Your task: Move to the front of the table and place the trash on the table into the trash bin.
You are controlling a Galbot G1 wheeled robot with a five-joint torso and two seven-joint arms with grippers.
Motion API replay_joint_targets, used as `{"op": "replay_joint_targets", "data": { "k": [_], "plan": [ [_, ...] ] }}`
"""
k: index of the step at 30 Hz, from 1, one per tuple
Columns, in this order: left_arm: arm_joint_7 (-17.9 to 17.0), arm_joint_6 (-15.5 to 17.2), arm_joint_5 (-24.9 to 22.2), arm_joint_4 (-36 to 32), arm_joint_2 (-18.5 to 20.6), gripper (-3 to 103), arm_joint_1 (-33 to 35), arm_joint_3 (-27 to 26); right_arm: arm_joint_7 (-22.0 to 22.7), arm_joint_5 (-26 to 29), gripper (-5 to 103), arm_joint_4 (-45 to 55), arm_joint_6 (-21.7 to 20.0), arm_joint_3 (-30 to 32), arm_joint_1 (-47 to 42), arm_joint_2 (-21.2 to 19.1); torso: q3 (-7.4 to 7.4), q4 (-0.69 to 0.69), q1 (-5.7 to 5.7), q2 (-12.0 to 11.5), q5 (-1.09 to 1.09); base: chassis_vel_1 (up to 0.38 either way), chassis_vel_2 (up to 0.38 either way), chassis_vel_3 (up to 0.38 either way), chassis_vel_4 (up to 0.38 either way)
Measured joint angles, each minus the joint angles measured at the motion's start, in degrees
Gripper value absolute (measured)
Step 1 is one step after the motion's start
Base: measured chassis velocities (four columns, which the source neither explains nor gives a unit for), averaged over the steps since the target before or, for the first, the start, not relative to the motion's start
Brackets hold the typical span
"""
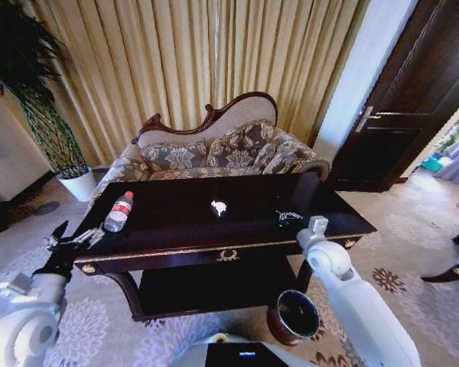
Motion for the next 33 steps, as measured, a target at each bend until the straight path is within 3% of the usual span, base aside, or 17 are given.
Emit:
{"op": "replay_joint_targets", "data": {
  "k": [12,22,33],
  "plan": [
    [0.1,0.0,0.0,-0.3,-0.3,100,-0.1,-0.4,-0.1,0.2,3,0.7,2.0,0.2,-0.2,-0.1,0.00,0.00,0.00,0.0,0.00,0.000,0.000,0.000,0.000],
    [0.1,-0.4,0.0,-0.9,-0.8,100,0.1,-0.4,-0.8,-0.7,3,2.2,7.5,1.6,-1.6,-0.1,0.00,0.00,0.00,0.0,0.00,0.000,0.000,0.000,0.000],
    [0.2,-0.5,0.1,-1.7,-1.1,100,0.1,-0.2,-1.1,-1.5,3,4.4,8.7,3.3,-3.6,-0.2,0.00,0.00,0.00,0.0,0.00,0.000,0.000,0.000,0.000]
  ]
}}
